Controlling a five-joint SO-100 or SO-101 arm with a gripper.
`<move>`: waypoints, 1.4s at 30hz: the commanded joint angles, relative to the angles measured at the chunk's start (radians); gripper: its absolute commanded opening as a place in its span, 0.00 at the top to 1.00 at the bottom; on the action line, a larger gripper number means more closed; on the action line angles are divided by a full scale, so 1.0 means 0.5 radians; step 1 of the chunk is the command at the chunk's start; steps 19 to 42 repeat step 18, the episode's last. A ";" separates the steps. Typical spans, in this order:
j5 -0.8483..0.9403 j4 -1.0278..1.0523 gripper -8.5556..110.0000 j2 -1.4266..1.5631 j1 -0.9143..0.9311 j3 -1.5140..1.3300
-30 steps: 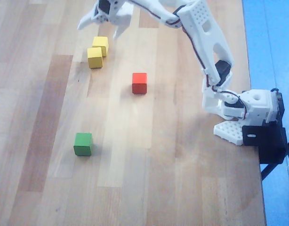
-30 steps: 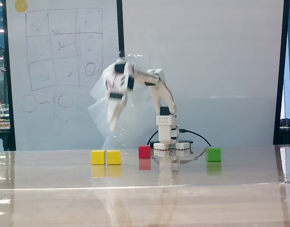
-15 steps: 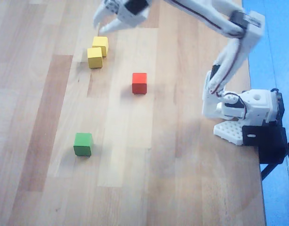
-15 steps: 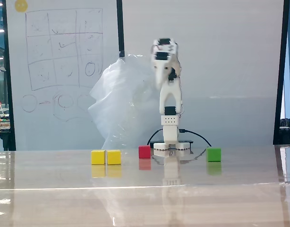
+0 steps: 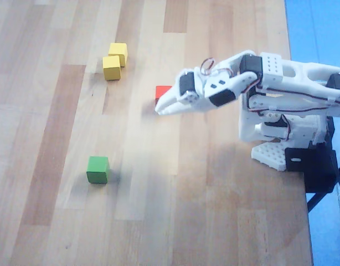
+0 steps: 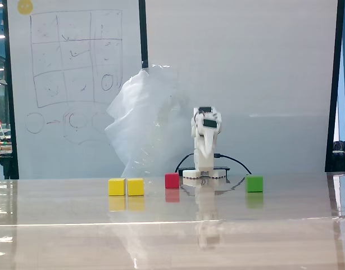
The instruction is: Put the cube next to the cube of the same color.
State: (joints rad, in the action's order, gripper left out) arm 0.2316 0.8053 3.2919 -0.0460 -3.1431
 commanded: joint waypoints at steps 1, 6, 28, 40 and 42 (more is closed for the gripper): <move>0.012 0.117 0.93 0.163 -0.018 -0.018; 0.006 0.313 0.93 0.310 -0.006 -0.009; 0.009 0.328 0.93 0.310 -0.025 0.000; 0.009 0.328 0.93 0.310 -0.025 0.000; 0.009 0.328 0.93 0.310 -0.025 0.000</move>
